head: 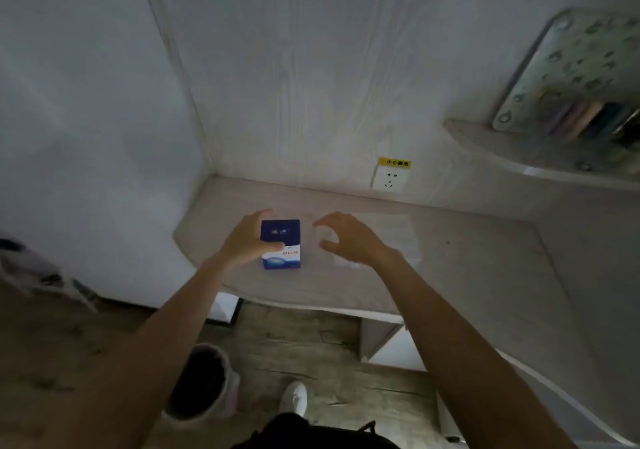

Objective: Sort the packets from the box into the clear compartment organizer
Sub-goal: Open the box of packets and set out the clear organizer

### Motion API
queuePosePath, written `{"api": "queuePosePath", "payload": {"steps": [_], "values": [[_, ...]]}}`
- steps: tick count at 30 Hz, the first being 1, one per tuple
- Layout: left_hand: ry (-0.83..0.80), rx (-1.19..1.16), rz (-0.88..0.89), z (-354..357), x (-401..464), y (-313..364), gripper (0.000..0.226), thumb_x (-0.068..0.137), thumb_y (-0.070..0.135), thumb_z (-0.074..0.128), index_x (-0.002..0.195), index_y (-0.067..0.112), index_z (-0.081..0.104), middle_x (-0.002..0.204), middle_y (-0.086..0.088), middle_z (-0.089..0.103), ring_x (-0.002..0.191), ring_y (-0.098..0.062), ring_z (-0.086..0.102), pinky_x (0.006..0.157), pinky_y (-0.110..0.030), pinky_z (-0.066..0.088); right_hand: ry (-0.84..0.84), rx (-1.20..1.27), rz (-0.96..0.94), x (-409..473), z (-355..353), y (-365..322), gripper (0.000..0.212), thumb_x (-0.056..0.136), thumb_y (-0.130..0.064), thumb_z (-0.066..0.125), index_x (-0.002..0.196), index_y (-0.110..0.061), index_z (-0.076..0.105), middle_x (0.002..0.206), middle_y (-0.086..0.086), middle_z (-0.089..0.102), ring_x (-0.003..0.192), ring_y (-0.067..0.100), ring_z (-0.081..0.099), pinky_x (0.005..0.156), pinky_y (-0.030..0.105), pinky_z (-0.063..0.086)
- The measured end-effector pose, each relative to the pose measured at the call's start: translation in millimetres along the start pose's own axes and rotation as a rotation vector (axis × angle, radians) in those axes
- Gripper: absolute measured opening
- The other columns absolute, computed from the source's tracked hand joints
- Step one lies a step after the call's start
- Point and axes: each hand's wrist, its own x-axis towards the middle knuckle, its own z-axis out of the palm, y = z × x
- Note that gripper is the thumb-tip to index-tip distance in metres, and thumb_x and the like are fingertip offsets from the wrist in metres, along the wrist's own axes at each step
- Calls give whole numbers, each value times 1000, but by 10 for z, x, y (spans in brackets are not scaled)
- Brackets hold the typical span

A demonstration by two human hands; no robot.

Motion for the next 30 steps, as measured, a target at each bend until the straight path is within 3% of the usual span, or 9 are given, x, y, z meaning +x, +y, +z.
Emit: {"api": "queuePosePath", "payload": {"steps": [4,7,11,17,20,26,30], "values": [[7,-96,-72,147,4,-169,79,74,17,78,138,10,33,134,-6,50,110,-11,50,70,-12,40,-23,6,-22,262,232,-162,46,94,-27,53,138,-20,42,148,5,33,135,23,30,107,36,30],[36,-138,-59,199,79,-281,79,72,17,79,137,13,36,132,-4,51,106,-8,51,73,-13,43,-52,-5,-26,499,334,-203,45,95,-21,50,139,-17,41,148,8,34,133,25,32,106,36,33],[58,-98,-8,277,171,-352,87,69,20,82,141,12,33,132,-4,49,102,-7,50,81,-21,45,-136,-218,-94,739,316,-237,46,91,-25,52,136,-19,44,127,8,54,109,25,54,86,35,47],[-20,-20,64,229,353,-464,98,61,30,87,141,15,33,132,-6,43,99,-9,52,80,-21,45,-202,-515,-204,885,215,-325,45,88,-42,56,124,-17,48,106,4,63,89,22,61,69,30,49],[-22,-39,88,216,400,-488,95,57,33,88,136,16,39,129,-2,44,100,-8,52,78,-17,43,-194,-593,-240,904,224,-407,46,87,-38,58,123,-13,45,100,5,64,79,20,59,62,27,40],[-6,-91,110,215,415,-490,83,58,32,88,128,17,45,125,3,52,106,-9,51,81,-16,38,-234,-561,-211,937,260,-497,76,78,-38,66,137,-13,26,96,5,62,70,19,53,61,28,44],[14,-113,112,251,400,-508,88,58,29,88,131,14,42,126,0,54,110,-14,54,86,-20,43,-268,-365,-177,964,192,-434,72,76,-42,68,132,-20,30,95,1,61,70,14,53,65,26,47]]}}
